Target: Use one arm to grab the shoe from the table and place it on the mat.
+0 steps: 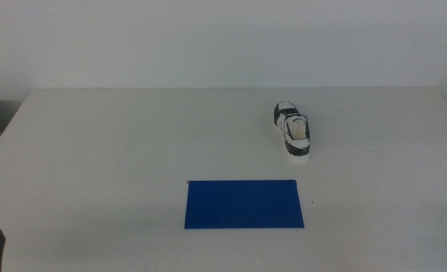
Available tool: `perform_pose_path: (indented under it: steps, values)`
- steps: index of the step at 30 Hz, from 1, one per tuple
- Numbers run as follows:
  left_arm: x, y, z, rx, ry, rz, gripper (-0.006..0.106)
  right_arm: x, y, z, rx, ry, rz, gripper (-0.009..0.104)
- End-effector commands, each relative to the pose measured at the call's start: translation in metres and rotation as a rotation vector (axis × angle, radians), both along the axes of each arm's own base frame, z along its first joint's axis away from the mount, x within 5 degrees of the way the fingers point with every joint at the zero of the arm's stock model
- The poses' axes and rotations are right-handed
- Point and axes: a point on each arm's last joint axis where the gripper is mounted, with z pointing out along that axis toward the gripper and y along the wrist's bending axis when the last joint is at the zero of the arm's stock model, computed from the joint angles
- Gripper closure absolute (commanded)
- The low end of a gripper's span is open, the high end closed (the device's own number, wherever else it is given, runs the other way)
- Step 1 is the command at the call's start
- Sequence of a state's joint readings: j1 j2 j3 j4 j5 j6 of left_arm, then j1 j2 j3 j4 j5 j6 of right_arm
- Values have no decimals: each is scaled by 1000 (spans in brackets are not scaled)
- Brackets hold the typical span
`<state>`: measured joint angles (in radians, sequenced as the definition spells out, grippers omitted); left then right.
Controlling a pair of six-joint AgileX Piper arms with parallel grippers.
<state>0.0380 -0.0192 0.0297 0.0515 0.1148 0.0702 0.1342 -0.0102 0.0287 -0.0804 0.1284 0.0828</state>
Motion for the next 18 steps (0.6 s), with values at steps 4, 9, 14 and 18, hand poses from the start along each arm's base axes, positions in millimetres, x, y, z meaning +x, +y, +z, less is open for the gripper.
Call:
perform_pose_path:
  steps: [4, 9, 14, 18]
  values:
    - [0, -1, 6, -11, -84, -8, 7, -2, 0, 17, 61, -48, 7, 3]
    - [0, -1, 6, -11, -84, -8, 7, 7, 2, 29, 96, 92, -3, 3]
    - [0, -1, 6, -11, -84, -8, 7, 32, 5, 61, 167, 197, -23, 3]
    - [0, -1, 6, -11, -84, -8, 7, 59, 7, 98, 138, 353, -50, 3]
